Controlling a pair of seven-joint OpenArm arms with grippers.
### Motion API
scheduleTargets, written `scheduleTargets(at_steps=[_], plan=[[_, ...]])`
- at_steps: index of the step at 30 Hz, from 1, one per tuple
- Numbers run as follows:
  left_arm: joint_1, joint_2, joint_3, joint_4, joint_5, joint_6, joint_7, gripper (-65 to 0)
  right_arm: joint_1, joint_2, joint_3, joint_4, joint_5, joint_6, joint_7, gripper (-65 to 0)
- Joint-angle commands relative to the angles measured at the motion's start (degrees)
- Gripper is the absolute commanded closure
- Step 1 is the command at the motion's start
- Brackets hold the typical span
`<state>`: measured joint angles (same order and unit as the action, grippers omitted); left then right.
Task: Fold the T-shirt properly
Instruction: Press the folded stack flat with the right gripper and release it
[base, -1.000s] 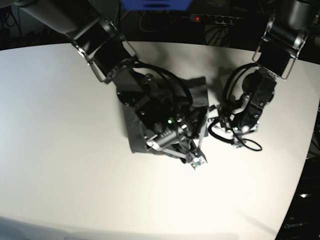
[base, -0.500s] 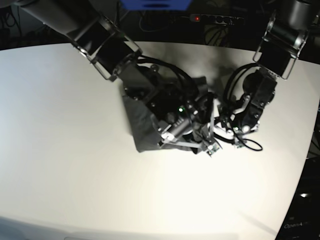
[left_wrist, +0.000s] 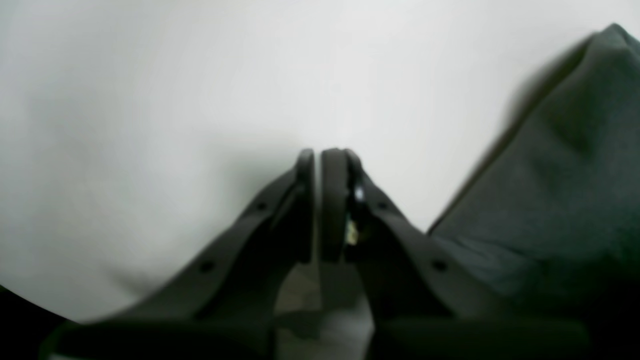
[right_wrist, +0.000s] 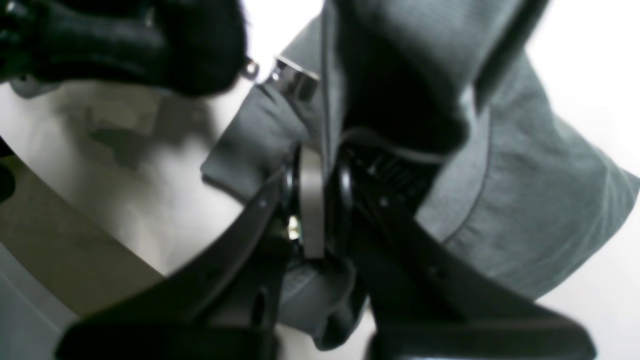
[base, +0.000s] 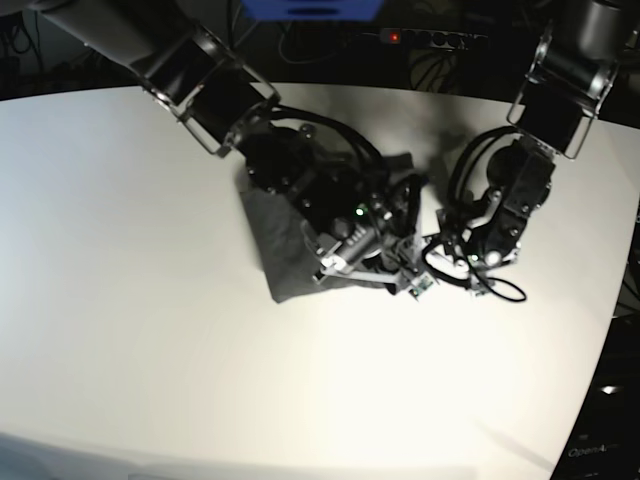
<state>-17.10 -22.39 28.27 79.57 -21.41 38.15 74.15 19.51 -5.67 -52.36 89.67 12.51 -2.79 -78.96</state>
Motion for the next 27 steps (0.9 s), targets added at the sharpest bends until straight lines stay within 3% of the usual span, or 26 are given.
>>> scheduleTargets(at_steps=[1, 7, 16, 20, 23, 27], plan=[[-0.79, -0.42, -0.27, 0.39, 0.27, 0.13, 0.18, -3.3, 1.37, -0.97, 0.18, 0.84, 0.01, 0.28, 0.67, -4.6], [-0.79, -0.42, -0.27, 0.39, 0.27, 0.13, 0.18, -3.3, 1.37, -1.05, 0.27, 1.28, 0.10, 0.46, 0.67, -22.9], [-0.79, -0.42, -0.27, 0.39, 0.27, 0.13, 0.18, -3.3, 1.46, -1.14, 0.53, 1.89, 0.10, 0.46, 0.76, -24.2], [-0.61, -0.51, -0.36, 0.83, 0.27, 0.13, 0.18, -3.3, 1.46, 1.41, 0.62, 10.51, 0.10, 0.46, 0.76, -23.8], [-0.52, -0.86, -0.36, 0.91, 0.00, 0.13, 0.18, -3.3, 1.64, 2.29, 0.62, 13.85, 0.10, 0.46, 0.23, -17.6], [-0.44, -1.92, -0.45, 1.00, -0.17, 0.13, 0.27, -3.3, 0.05, 4.75, 3.70, 14.20, 0.01, 0.46, 0.76, 0.0]])
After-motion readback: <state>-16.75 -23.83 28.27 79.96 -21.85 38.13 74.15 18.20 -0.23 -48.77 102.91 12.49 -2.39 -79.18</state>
